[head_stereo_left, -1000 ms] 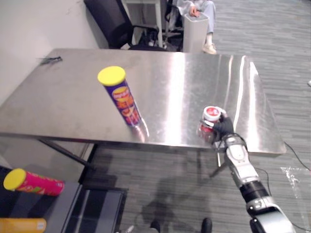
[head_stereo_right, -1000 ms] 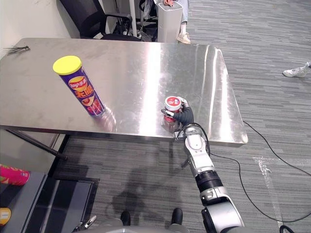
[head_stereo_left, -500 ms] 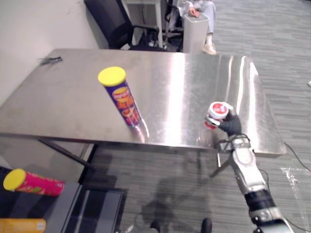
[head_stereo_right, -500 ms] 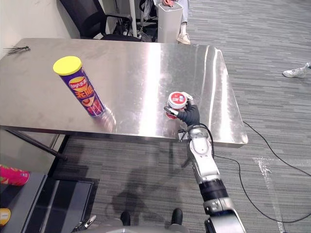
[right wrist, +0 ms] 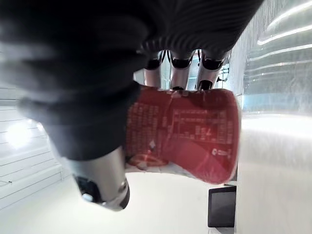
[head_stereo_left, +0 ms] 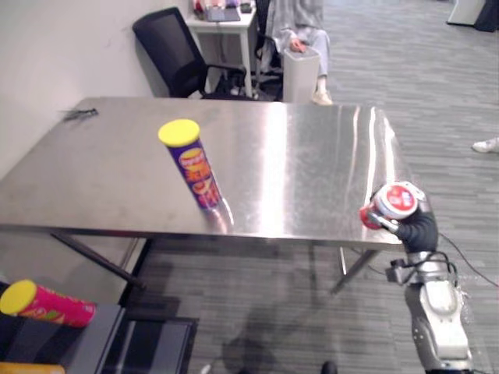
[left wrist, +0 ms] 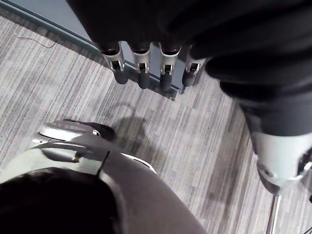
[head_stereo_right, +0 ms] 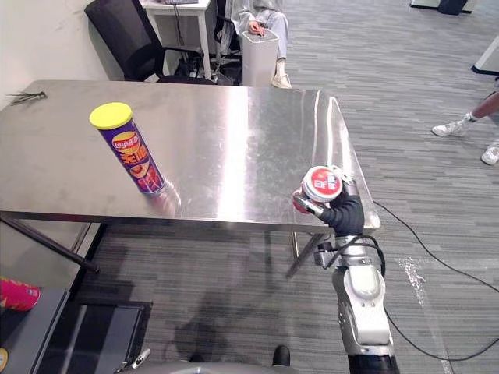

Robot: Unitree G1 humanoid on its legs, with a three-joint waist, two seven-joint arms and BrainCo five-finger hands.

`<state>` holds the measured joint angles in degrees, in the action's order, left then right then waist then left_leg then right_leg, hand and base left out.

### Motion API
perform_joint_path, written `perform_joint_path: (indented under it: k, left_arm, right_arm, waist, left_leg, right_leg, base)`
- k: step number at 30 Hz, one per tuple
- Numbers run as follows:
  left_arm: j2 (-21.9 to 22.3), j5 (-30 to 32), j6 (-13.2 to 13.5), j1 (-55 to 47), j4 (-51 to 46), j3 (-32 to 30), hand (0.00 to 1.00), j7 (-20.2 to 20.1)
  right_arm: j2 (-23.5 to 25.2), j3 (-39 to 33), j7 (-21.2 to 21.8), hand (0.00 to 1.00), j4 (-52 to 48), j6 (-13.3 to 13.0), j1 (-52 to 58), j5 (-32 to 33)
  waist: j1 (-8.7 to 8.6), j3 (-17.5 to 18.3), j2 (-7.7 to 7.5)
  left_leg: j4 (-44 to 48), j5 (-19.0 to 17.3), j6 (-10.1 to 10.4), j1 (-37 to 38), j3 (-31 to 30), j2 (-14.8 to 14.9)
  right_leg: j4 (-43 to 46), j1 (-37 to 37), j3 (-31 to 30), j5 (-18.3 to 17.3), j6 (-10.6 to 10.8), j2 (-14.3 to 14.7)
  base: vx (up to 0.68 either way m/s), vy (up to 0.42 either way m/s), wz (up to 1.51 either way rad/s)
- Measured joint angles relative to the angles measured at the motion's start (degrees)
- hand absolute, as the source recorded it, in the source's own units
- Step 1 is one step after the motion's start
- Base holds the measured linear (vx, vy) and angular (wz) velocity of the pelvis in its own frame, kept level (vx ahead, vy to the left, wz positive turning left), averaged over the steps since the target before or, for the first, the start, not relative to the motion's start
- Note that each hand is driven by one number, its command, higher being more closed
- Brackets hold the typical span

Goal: Put the gum and the chips on the shelf.

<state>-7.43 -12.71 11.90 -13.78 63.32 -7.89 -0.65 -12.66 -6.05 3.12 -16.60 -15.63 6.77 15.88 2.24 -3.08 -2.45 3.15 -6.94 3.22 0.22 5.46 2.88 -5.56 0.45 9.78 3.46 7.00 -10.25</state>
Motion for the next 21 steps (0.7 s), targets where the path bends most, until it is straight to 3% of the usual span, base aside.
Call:
perform_joint_path:
  k: [5, 9, 11, 12, 13, 15, 16, 18, 21]
  left_arm:
    - [0.2, -0.1, -0.1, 0.1, 0.1, -1.5, 0.0, -0.7]
    - [0.4, -0.6, 0.0, 0.9, -0.7, -1.4, 0.0, -1.0]
    - [0.4, -0.7, 0.0, 1.1, -1.6, -1.1, 0.0, -1.1]
    - [0.7, -0.7, -0.1, 1.1, -2.5, -0.9, 0.0, -1.0]
    - [0.8, -0.7, -0.1, 1.0, -3.0, -0.9, 0.0, -1.0]
    - [0.1, -0.7, -0.4, 2.9, -1.3, -1.6, 0.0, -0.7]
    - [0.4, -0.7, -0.4, 3.4, -1.3, -1.5, 0.0, -0.7]
    - [0.7, -1.0, -1.0, 3.0, -1.2, -1.4, 0.0, -0.9]
    - [0.7, -2.8, -1.3, 2.0, -1.3, -1.6, 0.0, -1.2]
  right_arm:
    - [2.0, -4.8, -0.1, 1.0, -1.8, -0.2, 2.7, 0.5]
    - [3.0, -3.1, -0.2, 1.0, -1.7, -1.1, 2.6, 1.0]
    - [3.0, -1.8, -0.4, 1.0, -1.4, -1.1, 0.6, 1.1]
    - [3.0, -1.7, -0.9, 1.0, -1.3, -1.2, -1.2, 1.1]
    - [3.0, -1.8, -1.3, 1.0, -1.3, -1.2, -2.0, 1.0]
    - [2.8, -3.2, -2.4, 1.0, -1.1, -1.7, -6.3, 1.0]
    - [2.4, -3.8, -2.9, 1.0, -0.8, -2.1, -7.2, 0.9]
    - [2.2, -6.1, -4.3, 1.0, -0.4, -2.1, -8.0, 0.9]
    - [2.1, -7.9, -5.4, 1.0, -0.8, -2.2, -6.2, 0.5]
  waist:
    - [-0.81, 0.0, -0.06]
    - [-0.55, -1.2, 0.9]
    - [-0.31, -2.1, 0.9]
    - [-0.01, -2.6, 2.07]
    - [0.07, -2.6, 2.12]
    - [0.07, -2.9, 1.43]
    - [-0.37, -3.7, 1.47]
    - [-0.38, -4.7, 1.6]
    - [-1.04, -4.0, 2.59]
  left_leg:
    - [2.2, 0.0, 0.0, -0.3, -3.2, -0.1]
    - [10.6, -2.0, 0.6, -6.9, -9.1, 0.5]
    - [12.3, -1.4, 1.3, -9.7, -12.0, 0.4]
    - [11.7, 0.0, 1.8, -11.8, -14.4, 0.8]
    - [9.5, 1.6, 2.1, -12.0, -15.3, 0.7]
    - [4.9, 1.5, -4.9, -12.7, -1.0, 6.6]
    - [8.1, 1.0, -5.7, -14.1, 2.4, 8.0]
    - [24.2, 0.4, -6.7, -16.4, 12.6, 11.1]
    - [31.1, -2.0, -5.8, -12.0, 18.2, 13.6]
  right_leg:
    - [6.4, -0.3, 2.6, -3.6, -0.3, -0.8]
    - [12.7, -1.7, 7.7, -7.0, -1.2, -0.9]
    - [16.0, -3.1, 10.6, -8.4, -1.9, -1.0]
    - [18.7, -4.7, 13.1, -9.7, -3.5, -0.8]
    - [18.9, -4.9, 13.9, -10.3, -4.4, -0.2]
    - [14.8, -3.3, 20.9, -9.7, -5.0, -0.2]
    - [15.2, -3.1, 23.2, -9.9, -5.6, -1.3]
    - [17.4, -1.4, 30.1, -10.7, -6.3, -4.9]
    - [17.9, 0.8, 38.1, -10.4, -5.9, -7.8]
  base:
    - [-0.04, -0.005, 0.33]
    - [-0.15, -0.047, 0.69]
    - [-0.16, -0.058, 0.93]
    - [-0.14, -0.069, 0.91]
    - [-0.25, -0.19, 1.2]
    - [-0.22, -0.21, 1.51]
    - [-0.21, -0.081, 1.67]
    - [-0.16, -0.052, 1.5]
    - [-0.06, 0.014, 1.47]
